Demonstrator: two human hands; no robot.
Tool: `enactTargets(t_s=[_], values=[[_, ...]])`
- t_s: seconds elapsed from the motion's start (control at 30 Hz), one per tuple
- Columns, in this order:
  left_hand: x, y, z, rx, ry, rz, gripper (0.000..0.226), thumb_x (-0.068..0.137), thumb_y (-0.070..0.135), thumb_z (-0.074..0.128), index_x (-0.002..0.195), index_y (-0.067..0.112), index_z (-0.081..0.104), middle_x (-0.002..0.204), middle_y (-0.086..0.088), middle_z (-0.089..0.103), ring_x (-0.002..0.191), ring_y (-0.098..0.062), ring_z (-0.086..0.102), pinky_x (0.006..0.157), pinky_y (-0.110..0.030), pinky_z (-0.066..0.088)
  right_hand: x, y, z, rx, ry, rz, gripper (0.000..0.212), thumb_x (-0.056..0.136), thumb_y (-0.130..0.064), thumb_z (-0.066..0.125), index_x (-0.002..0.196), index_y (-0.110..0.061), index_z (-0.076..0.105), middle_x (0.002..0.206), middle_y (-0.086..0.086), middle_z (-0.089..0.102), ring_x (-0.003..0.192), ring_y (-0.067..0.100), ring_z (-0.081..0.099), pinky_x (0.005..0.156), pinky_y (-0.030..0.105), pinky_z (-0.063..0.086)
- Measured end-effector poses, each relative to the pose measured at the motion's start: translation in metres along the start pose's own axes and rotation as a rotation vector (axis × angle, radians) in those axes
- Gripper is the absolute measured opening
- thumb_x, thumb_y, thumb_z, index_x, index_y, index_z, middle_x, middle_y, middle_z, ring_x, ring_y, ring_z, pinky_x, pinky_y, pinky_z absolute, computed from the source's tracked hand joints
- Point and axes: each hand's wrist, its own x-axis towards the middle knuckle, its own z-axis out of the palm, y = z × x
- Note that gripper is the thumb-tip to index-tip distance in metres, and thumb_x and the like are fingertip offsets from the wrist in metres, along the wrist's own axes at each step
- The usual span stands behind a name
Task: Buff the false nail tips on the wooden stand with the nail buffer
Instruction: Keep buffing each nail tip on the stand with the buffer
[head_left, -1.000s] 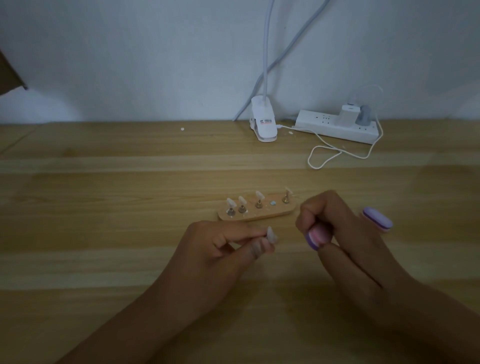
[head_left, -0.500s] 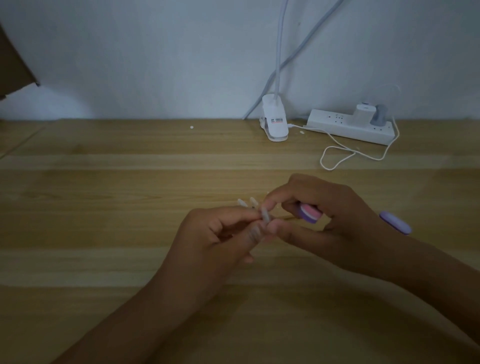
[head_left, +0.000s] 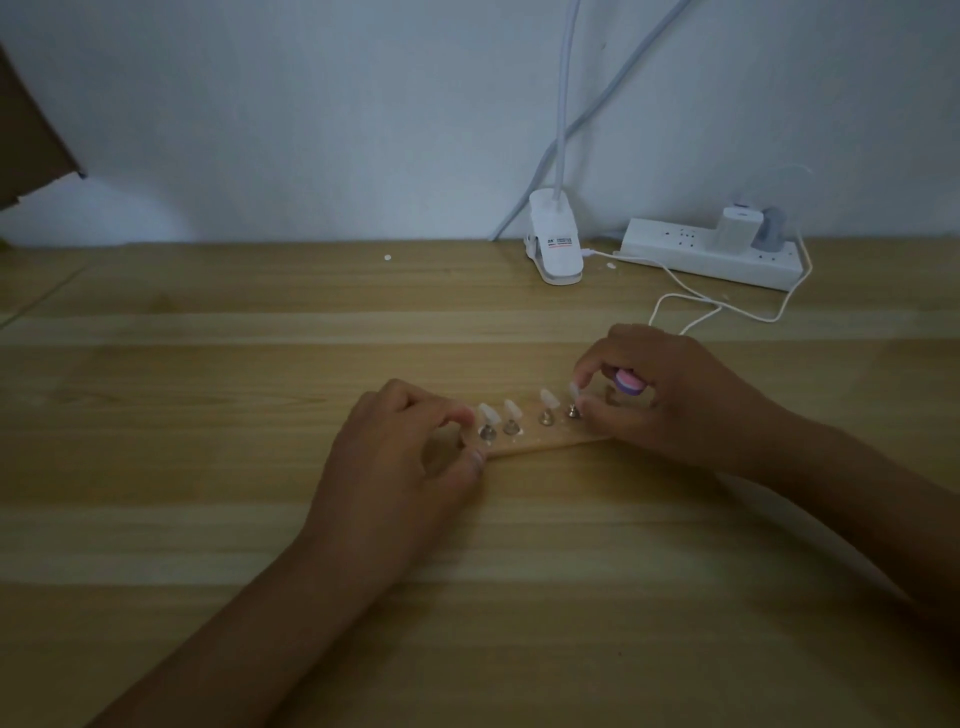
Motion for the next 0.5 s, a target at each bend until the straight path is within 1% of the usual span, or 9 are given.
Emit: enactTargets(t_s=[0.03, 0.1, 0.17, 0.2, 0.27, 0.33, 0.4, 0.43, 0.5], values=[[0.000, 0.001, 0.001, 0.017, -0.001, 0.007, 0.025, 0.083, 0.038, 0.064, 0.108, 0.035, 0.067, 0.098, 0.020, 0.048, 0.097, -0.002, 0.042, 0.079, -0.018, 0.032, 0.000, -0.001, 0.000, -0.018, 0.005, 0.007, 0.016, 0.082, -0.036, 0.067, 0.093, -0.026, 0.071, 0.080, -0.006, 0.056, 0.079, 0.006, 0.052, 0.071, 0.027, 0.042], [-0.001, 0.002, 0.001, 0.055, 0.008, 0.019, 0.026, 0.084, 0.036, 0.064, 0.109, 0.033, 0.068, 0.099, 0.017, 0.049, 0.099, -0.006, 0.044, 0.084, -0.025, 0.036, -0.002, -0.002, 0.000, -0.044, 0.016, 0.005, 0.022, 0.081, -0.042, 0.065, 0.095, -0.026, 0.070, 0.079, -0.011, 0.053, 0.079, 0.002, 0.050, 0.070, 0.031, 0.043], [-0.002, 0.003, 0.001, 0.084, 0.018, 0.029, 0.028, 0.084, 0.034, 0.066, 0.111, 0.030, 0.069, 0.099, 0.013, 0.052, 0.098, -0.009, 0.045, 0.087, -0.030, 0.039, -0.004, 0.000, -0.004, -0.056, 0.009, 0.001, 0.024, 0.080, -0.043, 0.067, 0.097, -0.026, 0.070, 0.076, -0.015, 0.048, 0.078, 0.000, 0.048, 0.069, 0.029, 0.041], [-0.002, 0.003, 0.001, 0.090, 0.019, 0.029, 0.029, 0.084, 0.034, 0.067, 0.112, 0.029, 0.069, 0.100, 0.012, 0.053, 0.098, -0.010, 0.045, 0.088, -0.031, 0.040, -0.005, 0.002, -0.007, -0.054, 0.001, 0.000, 0.021, 0.080, -0.040, 0.071, 0.096, -0.026, 0.070, 0.075, -0.016, 0.046, 0.077, -0.001, 0.048, 0.069, 0.025, 0.039], [-0.002, 0.004, 0.000, 0.082, 0.012, 0.016, 0.031, 0.084, 0.035, 0.065, 0.114, 0.030, 0.068, 0.101, 0.013, 0.053, 0.098, -0.008, 0.043, 0.088, -0.029, 0.038, -0.008, 0.006, -0.012, -0.052, -0.011, -0.012, 0.012, 0.082, -0.028, 0.078, 0.093, -0.024, 0.074, 0.072, -0.015, 0.045, 0.076, -0.003, 0.049, 0.067, 0.013, 0.033], [-0.002, 0.005, 0.000, 0.069, 0.000, 0.006, 0.032, 0.084, 0.037, 0.062, 0.115, 0.032, 0.067, 0.100, 0.015, 0.051, 0.098, -0.005, 0.041, 0.086, -0.026, 0.037, -0.010, 0.009, -0.014, -0.054, -0.006, -0.016, 0.011, 0.083, -0.020, 0.081, 0.093, -0.021, 0.077, 0.072, -0.008, 0.052, 0.075, -0.003, 0.050, 0.068, 0.009, 0.034], [-0.002, 0.004, -0.001, 0.062, -0.009, 0.001, 0.033, 0.084, 0.037, 0.061, 0.117, 0.033, 0.067, 0.099, 0.017, 0.049, 0.097, -0.003, 0.040, 0.082, -0.023, 0.034, -0.012, 0.011, -0.016, -0.042, 0.015, 0.011, 0.012, 0.082, -0.019, 0.082, 0.093, -0.021, 0.078, 0.071, 0.000, 0.057, 0.075, -0.003, 0.051, 0.068, 0.007, 0.035], [-0.002, 0.003, -0.001, 0.058, -0.011, 0.000, 0.033, 0.084, 0.036, 0.062, 0.117, 0.032, 0.067, 0.098, 0.017, 0.048, 0.096, -0.003, 0.039, 0.081, -0.021, 0.032, -0.013, 0.012, -0.018, -0.036, 0.027, 0.032, 0.013, 0.082, -0.018, 0.082, 0.093, -0.021, 0.078, 0.071, -0.002, 0.058, 0.075, -0.003, 0.052, 0.067, 0.007, 0.035], [-0.002, 0.002, -0.001, 0.074, -0.005, 0.011, 0.033, 0.084, 0.037, 0.062, 0.117, 0.031, 0.067, 0.099, 0.017, 0.047, 0.096, -0.003, 0.038, 0.079, -0.019, 0.029, -0.018, 0.012, -0.023, -0.014, 0.072, 0.067, 0.016, 0.081, -0.016, 0.082, 0.096, -0.022, 0.078, 0.069, -0.013, 0.055, 0.075, -0.003, 0.054, 0.068, 0.007, 0.036]])
